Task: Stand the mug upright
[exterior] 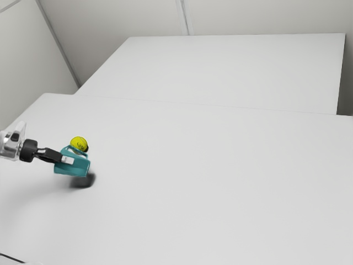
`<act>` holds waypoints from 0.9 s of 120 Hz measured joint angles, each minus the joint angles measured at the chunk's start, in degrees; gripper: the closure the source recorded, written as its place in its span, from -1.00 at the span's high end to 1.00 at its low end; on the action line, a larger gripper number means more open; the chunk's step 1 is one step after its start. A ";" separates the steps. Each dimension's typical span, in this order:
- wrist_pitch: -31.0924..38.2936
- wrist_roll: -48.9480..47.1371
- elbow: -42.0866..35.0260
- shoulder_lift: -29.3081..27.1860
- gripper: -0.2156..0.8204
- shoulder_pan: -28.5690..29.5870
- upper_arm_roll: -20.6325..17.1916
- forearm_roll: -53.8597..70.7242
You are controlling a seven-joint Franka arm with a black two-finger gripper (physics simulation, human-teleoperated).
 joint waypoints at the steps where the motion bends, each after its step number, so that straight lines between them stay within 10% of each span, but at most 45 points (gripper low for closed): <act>1: 0.01 0.00 -0.08 -0.24 -0.89 -0.11 0.00 0.01; 108: 15.28 -20.24 -2.34 -15.57 -0.93 -22.29 -4.39 31.02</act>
